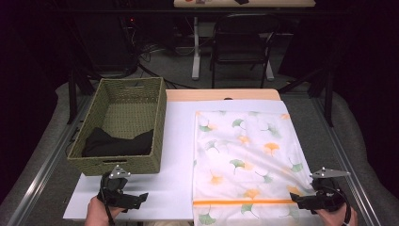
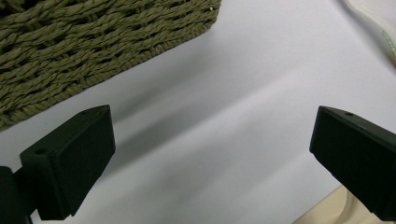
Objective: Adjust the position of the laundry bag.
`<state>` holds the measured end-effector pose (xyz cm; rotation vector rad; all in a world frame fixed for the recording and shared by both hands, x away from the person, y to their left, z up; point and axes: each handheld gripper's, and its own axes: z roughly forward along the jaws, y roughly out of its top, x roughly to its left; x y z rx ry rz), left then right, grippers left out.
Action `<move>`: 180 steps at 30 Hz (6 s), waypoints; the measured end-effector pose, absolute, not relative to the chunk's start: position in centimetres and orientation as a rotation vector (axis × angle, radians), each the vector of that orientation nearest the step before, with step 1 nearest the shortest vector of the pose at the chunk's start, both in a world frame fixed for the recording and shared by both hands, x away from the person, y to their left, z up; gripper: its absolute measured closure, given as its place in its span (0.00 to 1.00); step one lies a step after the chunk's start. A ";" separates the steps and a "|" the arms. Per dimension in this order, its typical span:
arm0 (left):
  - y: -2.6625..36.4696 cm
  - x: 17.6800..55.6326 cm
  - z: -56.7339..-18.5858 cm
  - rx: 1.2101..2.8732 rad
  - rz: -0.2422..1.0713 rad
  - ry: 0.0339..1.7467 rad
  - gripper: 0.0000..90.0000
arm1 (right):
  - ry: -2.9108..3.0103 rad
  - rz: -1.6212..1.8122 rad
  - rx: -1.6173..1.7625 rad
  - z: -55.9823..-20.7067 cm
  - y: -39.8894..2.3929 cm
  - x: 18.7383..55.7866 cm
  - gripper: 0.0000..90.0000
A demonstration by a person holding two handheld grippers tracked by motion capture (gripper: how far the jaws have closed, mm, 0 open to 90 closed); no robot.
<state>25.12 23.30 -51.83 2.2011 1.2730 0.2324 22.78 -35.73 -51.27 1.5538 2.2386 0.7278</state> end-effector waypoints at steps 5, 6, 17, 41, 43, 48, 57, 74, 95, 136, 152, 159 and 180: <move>23.0 25.1 -51.7 2.198 0.216 1.256 0.00 | 2.239 0.724 1.561 -51.3 -35.7 22.8 0.03; 22.9 25.1 -51.6 2.205 0.216 1.247 0.00 | 2.237 0.723 1.558 -51.3 -35.7 22.8 0.01; 18.8 24.9 -51.2 2.262 0.196 1.116 0.00 | 2.215 0.745 1.573 -50.8 -35.9 23.7 0.00; 9.0 27.5 -51.8 2.369 0.126 0.898 0.12 | 2.178 0.675 1.658 -51.9 -36.8 26.7 0.13; 8.5 27.8 -51.9 2.369 0.129 0.895 0.13 | 2.180 0.655 1.682 -52.2 -37.0 26.9 0.15; 7.1 29.0 -52.4 2.379 0.136 0.887 0.18 | 2.173 0.623 1.685 -52.4 -37.3 27.5 0.30; 4.9 30.0 -53.2 2.397 0.170 0.874 0.29 | 2.178 0.586 1.739 -53.2 -37.4 27.7 0.54; 3.6 28.8 -54.8 2.371 0.274 0.880 0.59 | 2.197 0.559 1.727 -53.3 -36.0 27.9 0.87; 4.9 29.4 -54.5 2.303 0.206 0.860 1.00 | 2.205 0.582 1.717 -52.9 -35.1 27.9 0.98; 10.3 30.5 -53.8 2.355 0.211 1.064 0.46 | 2.245 0.622 1.641 -52.8 -32.5 29.4 0.50; 9.2 29.4 -54.7 2.337 0.293 1.018 0.94 | 2.261 0.610 1.634 -53.5 -31.5 29.7 0.92; 9.5 29.9 -54.5 2.332 0.273 1.033 0.98 | 2.258 0.628 1.639 -53.5 -31.4 30.1 0.96; 11.4 31.7 -54.4 2.285 0.378 1.174 0.95 | 2.305 0.656 1.543 -53.6 -28.9 33.2 0.92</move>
